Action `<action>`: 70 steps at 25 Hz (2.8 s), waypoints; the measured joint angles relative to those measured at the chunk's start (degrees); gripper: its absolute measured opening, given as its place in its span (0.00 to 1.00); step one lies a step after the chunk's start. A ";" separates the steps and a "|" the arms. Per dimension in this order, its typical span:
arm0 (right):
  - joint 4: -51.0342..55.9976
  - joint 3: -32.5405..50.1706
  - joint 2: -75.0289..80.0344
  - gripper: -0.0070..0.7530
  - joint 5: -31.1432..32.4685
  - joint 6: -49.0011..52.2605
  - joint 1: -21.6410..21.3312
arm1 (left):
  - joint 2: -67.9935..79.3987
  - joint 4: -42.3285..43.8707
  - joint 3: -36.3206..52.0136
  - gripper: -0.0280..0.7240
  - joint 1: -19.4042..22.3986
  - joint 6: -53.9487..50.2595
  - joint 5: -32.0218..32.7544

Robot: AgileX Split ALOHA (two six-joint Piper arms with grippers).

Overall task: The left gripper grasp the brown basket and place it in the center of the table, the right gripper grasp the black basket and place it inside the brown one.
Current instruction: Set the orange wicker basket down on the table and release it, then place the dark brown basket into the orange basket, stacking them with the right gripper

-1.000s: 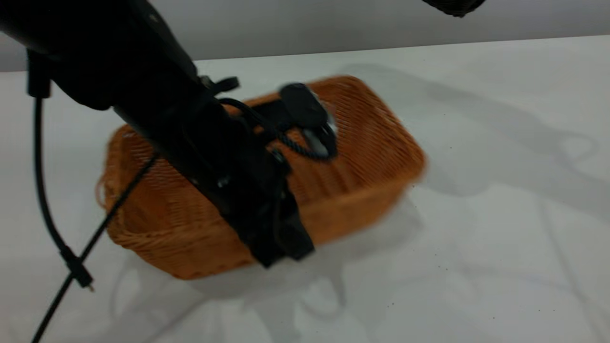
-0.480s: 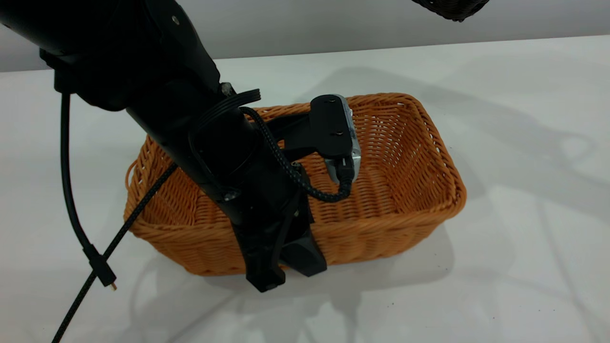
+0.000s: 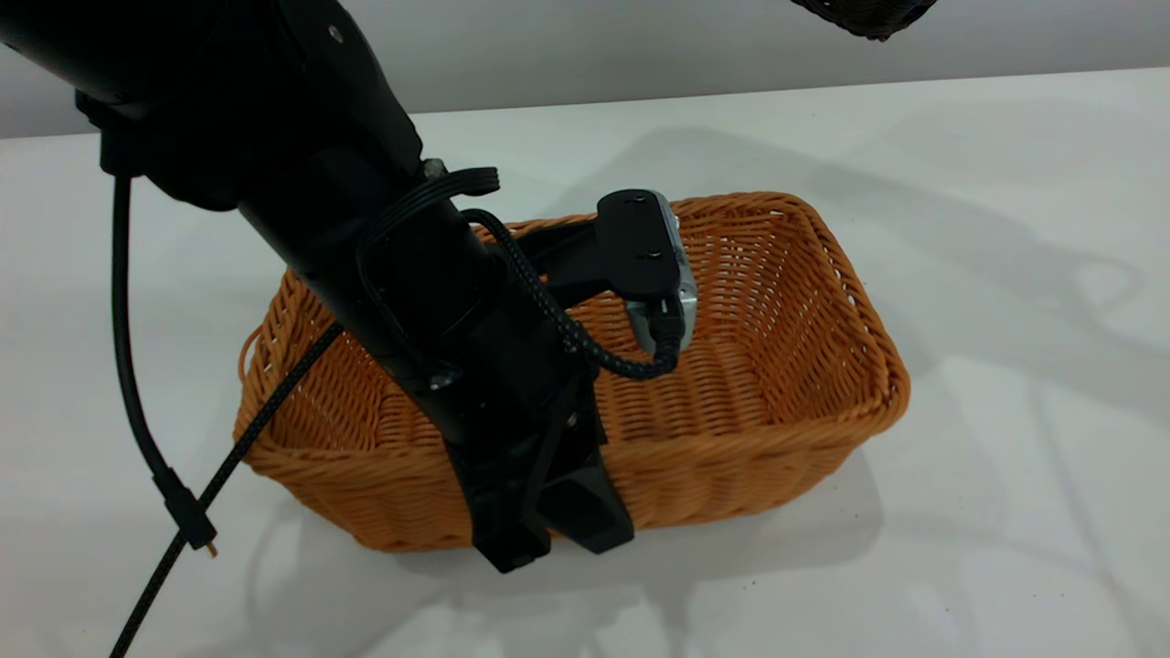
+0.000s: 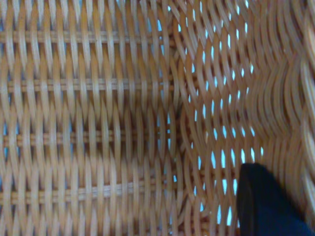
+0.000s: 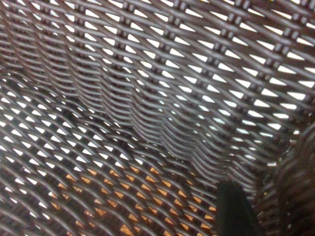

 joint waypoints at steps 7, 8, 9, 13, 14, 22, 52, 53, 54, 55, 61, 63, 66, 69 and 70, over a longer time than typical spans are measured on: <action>-0.28 0.00 0.00 0.40 0.67 -0.40 0.00 | -0.95 -0.10 0.06 0.64 0.00 -2.81 0.29; -0.28 0.00 0.00 0.40 0.67 -0.40 0.00 | -1.63 -0.68 0.06 0.70 0.04 -4.01 0.20; -0.28 0.00 0.00 0.40 0.71 -0.46 0.00 | -2.34 -1.09 0.06 0.75 0.04 -5.04 0.20; -0.28 0.00 0.00 0.40 0.84 -0.68 0.00 | -7.01 -0.98 0.06 0.84 0.04 -6.46 1.11; -0.28 0.00 0.00 0.40 1.02 -0.72 0.00 | -8.55 -0.98 0.06 0.85 0.04 -6.41 1.98; -0.87 -1.49 0.53 0.40 6.18 -4.29 0.21 | -24.44 -3.74 0.06 0.85 -2.21 -8.54 8.29; -17.58 -15.40 16.87 0.40 27.88 3.94 14.03 | -58.67 -5.47 0.06 0.85 -3.34 -15.38 -11.88; -17.72 -15.40 17.19 0.40 28.14 3.94 14.03 | -58.62 -5.40 0.06 0.85 -3.34 -15.38 -11.88; -17.94 -15.40 17.44 0.40 28.29 3.94 14.03 | -58.62 -5.40 0.06 0.85 -3.34 -15.38 -11.88; -17.98 -15.35 17.54 0.40 28.42 3.94 14.03 | -58.62 -5.40 0.06 0.85 -3.34 -15.38 -11.88; -20.68 -15.10 17.54 0.40 30.76 6.05 15.16 | -58.62 -5.22 0.06 0.85 -3.34 -15.21 -11.88; -22.92 -14.91 17.54 0.40 31.10 7.17 16.31 | -58.62 -5.22 0.06 0.85 -3.34 -15.13 -11.88; -25.81 -14.72 17.54 0.40 30.03 8.24 18.00 | -58.62 -5.22 0.06 0.85 -3.34 -15.13 -11.88; -25.10 -14.72 17.54 0.40 28.57 8.63 18.26 | -58.62 -5.22 0.06 0.85 -3.34 -15.01 -11.88; -24.99 -14.72 17.54 0.40 27.89 9.13 18.21 | -58.62 -5.22 0.06 0.85 -3.34 -15.01 -11.88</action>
